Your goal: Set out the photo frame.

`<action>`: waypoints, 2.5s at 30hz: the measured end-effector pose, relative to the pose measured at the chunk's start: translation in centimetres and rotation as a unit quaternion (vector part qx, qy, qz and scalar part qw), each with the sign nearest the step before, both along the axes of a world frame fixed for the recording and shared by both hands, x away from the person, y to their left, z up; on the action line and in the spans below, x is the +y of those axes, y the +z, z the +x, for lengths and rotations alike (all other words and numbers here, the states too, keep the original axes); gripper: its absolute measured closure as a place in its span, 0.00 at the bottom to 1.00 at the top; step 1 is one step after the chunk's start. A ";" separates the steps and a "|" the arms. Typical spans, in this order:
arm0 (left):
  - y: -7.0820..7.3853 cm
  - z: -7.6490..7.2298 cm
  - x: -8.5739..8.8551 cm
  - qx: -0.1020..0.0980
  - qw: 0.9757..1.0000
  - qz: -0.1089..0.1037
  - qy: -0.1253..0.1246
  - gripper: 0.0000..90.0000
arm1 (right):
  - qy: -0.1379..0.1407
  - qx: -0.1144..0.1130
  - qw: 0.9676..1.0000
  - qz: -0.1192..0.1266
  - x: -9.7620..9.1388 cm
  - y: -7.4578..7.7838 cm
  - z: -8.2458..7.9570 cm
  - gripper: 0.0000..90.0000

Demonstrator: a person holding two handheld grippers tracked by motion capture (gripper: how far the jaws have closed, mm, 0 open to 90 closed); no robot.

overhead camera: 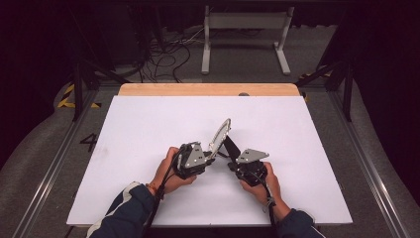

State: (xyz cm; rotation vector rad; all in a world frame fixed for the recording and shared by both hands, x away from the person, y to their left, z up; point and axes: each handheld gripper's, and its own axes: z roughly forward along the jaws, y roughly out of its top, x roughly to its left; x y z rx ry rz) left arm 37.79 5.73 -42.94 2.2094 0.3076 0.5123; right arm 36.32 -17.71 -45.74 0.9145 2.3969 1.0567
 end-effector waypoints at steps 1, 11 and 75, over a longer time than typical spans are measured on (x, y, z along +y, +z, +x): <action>0.0 0.0 0.0 0.001 1.000 0.000 0.001 0.81 | 0.000 0.001 1.000 -0.001 -0.1 0.0 0.1 1.00; -0.3 0.2 -0.1 0.001 1.000 -0.009 -0.007 0.80 | -0.006 -0.004 1.000 -0.005 -0.6 0.0 0.5 1.00; 0.2 -1.0 6.1 0.025 0.997 -0.046 0.051 0.36 | 0.024 -0.029 0.996 0.079 0.9 2.1 -1.5 0.62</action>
